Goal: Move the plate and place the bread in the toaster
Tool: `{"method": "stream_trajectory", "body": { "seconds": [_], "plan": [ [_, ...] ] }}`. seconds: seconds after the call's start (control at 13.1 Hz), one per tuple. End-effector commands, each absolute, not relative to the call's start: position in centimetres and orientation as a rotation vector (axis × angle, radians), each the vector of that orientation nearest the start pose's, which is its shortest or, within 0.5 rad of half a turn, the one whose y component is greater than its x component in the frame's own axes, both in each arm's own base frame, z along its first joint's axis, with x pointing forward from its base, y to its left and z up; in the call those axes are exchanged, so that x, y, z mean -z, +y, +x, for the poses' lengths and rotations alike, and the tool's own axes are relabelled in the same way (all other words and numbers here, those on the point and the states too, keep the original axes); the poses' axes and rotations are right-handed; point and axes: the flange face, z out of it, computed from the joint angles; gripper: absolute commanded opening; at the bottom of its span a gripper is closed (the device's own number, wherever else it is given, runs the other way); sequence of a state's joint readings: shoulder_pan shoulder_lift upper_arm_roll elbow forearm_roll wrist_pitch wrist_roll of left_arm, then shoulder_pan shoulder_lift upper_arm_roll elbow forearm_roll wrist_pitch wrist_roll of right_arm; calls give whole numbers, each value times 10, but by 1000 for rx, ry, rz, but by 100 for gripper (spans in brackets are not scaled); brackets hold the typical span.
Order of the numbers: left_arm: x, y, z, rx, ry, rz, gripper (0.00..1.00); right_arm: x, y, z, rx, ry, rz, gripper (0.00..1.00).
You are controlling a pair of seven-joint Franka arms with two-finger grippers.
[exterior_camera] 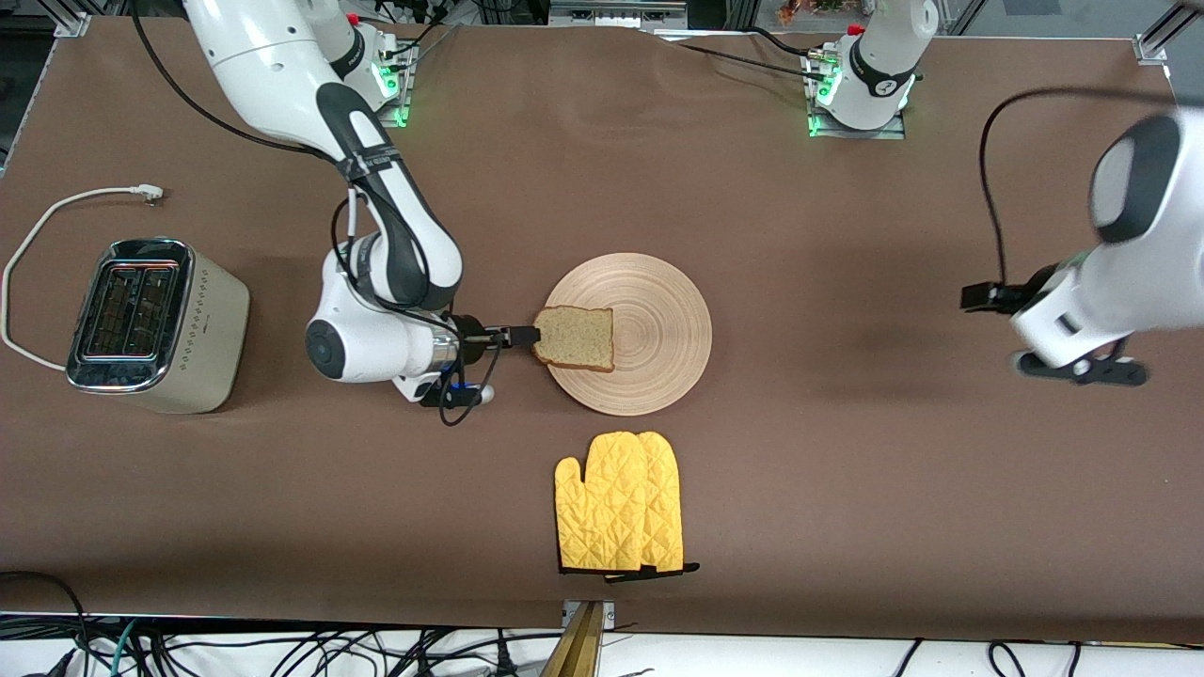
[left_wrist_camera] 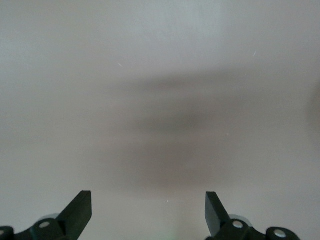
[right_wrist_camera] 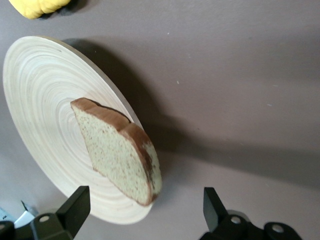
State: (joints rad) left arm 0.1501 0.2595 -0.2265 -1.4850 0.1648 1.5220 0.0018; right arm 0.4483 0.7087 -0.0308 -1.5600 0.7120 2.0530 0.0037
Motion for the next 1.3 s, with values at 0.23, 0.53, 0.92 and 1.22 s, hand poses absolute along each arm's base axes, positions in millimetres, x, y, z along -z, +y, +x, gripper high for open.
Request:
{"method": "stream_trajectory", "body": {
  "seconds": [0.23, 0.53, 0.92, 1.22],
  "plan": [
    [-599, -13, 567, 53, 19, -3112, 100, -190, 334, 609, -366, 14, -2616, 94],
    [-583, -11, 555, 54, 0, -3119, 100, -192, 333, 608, -381, 14, -2612, 44],
    [-585, 1, 558, -14, -61, -3118, 100, -195, 335, 608, -384, 8, -2610, 22],
    [-584, 10, 560, -80, -94, -3137, 100, -207, 342, 610, -383, 80, -2613, 10]
  ]
}}
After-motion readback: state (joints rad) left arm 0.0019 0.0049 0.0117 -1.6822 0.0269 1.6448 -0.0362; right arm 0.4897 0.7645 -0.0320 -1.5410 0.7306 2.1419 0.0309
